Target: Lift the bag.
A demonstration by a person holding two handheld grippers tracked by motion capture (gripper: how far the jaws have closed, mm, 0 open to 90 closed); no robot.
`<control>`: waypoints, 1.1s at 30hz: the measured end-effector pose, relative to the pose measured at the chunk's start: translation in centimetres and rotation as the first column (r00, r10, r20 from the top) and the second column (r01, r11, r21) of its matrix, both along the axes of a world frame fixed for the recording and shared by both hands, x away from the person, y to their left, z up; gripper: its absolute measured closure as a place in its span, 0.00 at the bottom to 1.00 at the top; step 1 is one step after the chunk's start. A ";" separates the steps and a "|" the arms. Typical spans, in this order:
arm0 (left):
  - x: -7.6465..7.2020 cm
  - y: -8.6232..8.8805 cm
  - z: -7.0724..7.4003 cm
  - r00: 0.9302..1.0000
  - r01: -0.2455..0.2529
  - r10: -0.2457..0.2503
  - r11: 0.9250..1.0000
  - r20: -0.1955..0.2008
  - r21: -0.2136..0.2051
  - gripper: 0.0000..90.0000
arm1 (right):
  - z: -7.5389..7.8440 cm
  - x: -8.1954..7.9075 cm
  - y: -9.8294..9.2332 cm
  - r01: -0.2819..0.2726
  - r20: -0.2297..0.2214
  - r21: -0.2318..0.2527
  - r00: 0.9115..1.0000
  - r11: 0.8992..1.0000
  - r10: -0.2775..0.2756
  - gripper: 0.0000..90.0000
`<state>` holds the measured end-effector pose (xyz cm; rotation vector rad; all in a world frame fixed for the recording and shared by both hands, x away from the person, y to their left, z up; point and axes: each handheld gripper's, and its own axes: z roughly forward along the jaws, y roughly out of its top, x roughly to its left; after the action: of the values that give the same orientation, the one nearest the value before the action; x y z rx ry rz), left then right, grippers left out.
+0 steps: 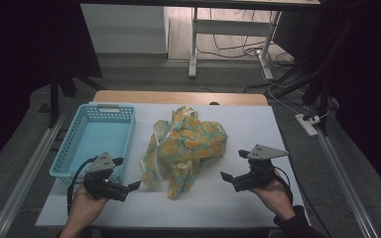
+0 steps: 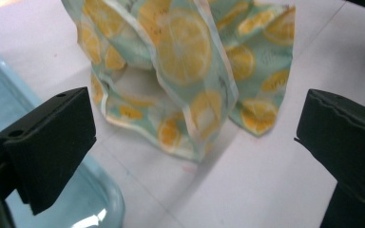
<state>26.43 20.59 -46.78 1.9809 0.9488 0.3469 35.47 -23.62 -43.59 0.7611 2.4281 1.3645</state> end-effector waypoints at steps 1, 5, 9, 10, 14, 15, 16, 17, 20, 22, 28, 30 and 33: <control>-0.4 0.1 -0.1 1.000 -0.002 0.002 1.000 0.000 -0.004 0.00 | -0.3 -0.2 -0.3 0.006 -0.005 0.000 1.000 1.000 -0.006 0.00; -2.0 0.8 -0.9 1.000 -0.024 0.024 1.000 -0.008 -0.014 0.00 | -1.7 -1.2 -1.6 0.030 -0.027 0.003 0.999 1.000 -0.030 0.00; -3.5 1.4 -1.6 0.998 -0.051 0.051 0.999 -0.021 -0.012 0.00 | -2.5 -2.1 -3.0 0.059 -0.035 0.018 0.998 0.998 -0.059 0.00; -3.8 1.6 -1.8 0.998 -0.061 0.061 0.998 -0.021 -0.011 0.00 | -2.7 -2.5 -3.4 0.072 -0.033 0.022 0.997 0.997 -0.071 0.00; -5.2 2.1 -2.5 0.996 -0.085 0.085 0.996 -0.026 -0.002 0.00 | -3.2 -3.4 -4.8 0.109 -0.029 0.018 0.994 0.994 -0.108 0.00; -5.5 2.3 -2.7 0.995 -0.093 0.093 0.996 -0.023 0.002 0.00 | -3.4 -3.6 -5.1 0.120 -0.031 0.017 0.992 0.993 -0.119 0.00; -5.9 2.5 -2.9 0.995 -0.099 0.099 0.995 -0.028 0.002 0.00 | -3.6 -3.8 -5.4 0.128 -0.033 0.013 0.991 0.992 -0.127 0.00; -6.1 2.7 -3.1 0.994 -0.106 0.106 0.994 -0.032 0.005 0.00 | -3.8 -4.1 -5.6 0.137 -0.034 0.000 0.990 0.991 -0.137 0.00; -6.6 3.2 -3.8 0.990 -0.132 0.133 0.991 -0.040 0.028 0.00 | -4.4 -4.6 -6.1 0.155 -0.020 -0.059 0.988 0.986 -0.156 0.00; -6.8 3.6 -4.2 0.987 -0.155 0.158 0.986 -0.042 0.061 0.00 | -4.8 -4.9 -6.5 0.165 -0.028 -0.082 0.986 0.983 -0.167 0.00; -7.0 4.5 -4.8 0.975 -0.205 0.211 0.976 -0.075 0.078 0.00 | -6.1 -5.8 -7.4 0.176 -0.074 -0.137 0.980 0.975 -0.187 0.00; -6.9 4.5 -4.8 0.971 -0.213 0.221 0.972 -0.086 0.093 0.00 | -6.6 -5.9 -7.5 0.169 -0.097 -0.161 0.978 0.972 -0.186 0.00; -6.8 4.4 -4.9 0.969 -0.214 0.224 0.971 -0.099 0.106 0.00 | -6.6 -5.9 -7.6 0.174 -0.096 -0.158 0.977 0.972 -0.191 0.00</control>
<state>19.68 24.97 -51.64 2.0010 1.2485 0.4152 29.56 -31.19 -50.21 1.0175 2.4379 1.0863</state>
